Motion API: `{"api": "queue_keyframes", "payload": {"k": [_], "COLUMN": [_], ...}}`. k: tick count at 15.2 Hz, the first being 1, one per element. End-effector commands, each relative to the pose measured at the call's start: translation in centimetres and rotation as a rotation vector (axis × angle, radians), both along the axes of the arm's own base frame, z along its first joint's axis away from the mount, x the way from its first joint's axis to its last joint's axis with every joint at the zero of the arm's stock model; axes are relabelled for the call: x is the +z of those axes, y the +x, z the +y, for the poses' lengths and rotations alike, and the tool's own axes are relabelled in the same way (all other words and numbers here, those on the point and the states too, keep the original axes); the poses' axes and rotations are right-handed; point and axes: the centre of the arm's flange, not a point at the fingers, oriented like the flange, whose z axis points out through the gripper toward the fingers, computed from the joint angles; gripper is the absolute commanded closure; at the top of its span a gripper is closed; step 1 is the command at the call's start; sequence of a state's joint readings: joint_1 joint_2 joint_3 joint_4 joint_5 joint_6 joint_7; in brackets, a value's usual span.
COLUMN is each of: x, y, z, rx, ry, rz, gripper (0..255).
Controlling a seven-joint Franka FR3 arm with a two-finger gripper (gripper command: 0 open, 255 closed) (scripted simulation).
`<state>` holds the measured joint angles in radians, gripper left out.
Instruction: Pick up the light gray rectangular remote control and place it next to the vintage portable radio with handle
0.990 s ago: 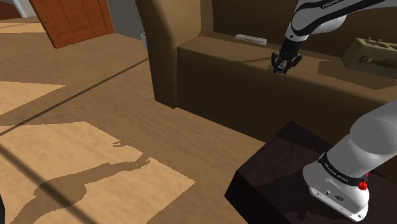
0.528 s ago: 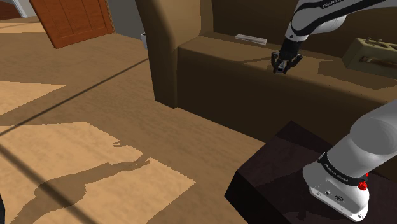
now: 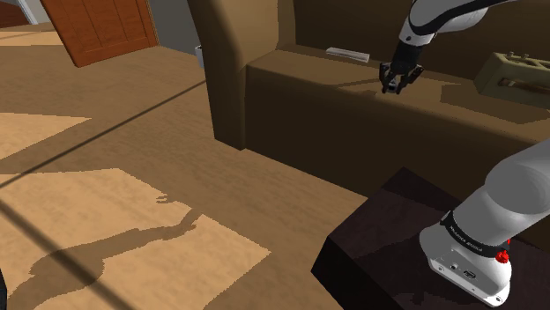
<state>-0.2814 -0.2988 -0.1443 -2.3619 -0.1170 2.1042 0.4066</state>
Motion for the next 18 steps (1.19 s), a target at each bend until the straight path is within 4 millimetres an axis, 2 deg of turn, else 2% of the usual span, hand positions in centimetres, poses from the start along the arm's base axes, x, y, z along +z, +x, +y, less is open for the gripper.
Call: {"api": "queue_keyframes", "payload": {"k": [1, 18], "x": [1.2, 10.1], "y": [0.0, 0.0], "z": [0.0, 0.0], "rx": [0.0, 0.0], "ry": [0.0, 0.0], "rz": [0.0, 0.0], "gripper": [255, 255]}}
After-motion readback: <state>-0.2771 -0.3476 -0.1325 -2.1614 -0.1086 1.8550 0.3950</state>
